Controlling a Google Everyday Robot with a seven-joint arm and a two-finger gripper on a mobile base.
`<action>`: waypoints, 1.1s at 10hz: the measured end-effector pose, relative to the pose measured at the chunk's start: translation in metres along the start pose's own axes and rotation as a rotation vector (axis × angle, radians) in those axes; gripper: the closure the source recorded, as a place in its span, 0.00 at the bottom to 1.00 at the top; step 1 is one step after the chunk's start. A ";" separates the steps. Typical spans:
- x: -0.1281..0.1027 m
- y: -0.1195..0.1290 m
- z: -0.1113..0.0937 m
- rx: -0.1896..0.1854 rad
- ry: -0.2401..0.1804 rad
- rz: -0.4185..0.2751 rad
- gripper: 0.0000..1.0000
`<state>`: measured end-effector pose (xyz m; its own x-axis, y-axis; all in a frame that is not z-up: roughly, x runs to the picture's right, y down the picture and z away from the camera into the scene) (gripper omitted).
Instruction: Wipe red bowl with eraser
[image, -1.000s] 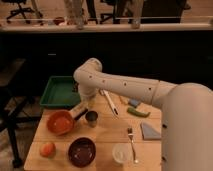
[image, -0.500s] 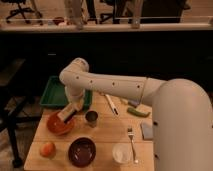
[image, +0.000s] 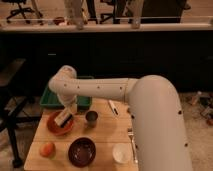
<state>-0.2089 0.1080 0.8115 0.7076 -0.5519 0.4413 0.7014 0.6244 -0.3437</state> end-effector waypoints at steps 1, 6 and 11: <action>-0.004 -0.004 0.006 -0.008 0.029 0.001 1.00; -0.006 -0.006 0.026 -0.051 0.069 0.020 1.00; -0.008 -0.001 0.035 -0.067 0.100 0.023 1.00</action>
<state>-0.2180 0.1314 0.8377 0.7261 -0.5923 0.3492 0.6868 0.6010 -0.4089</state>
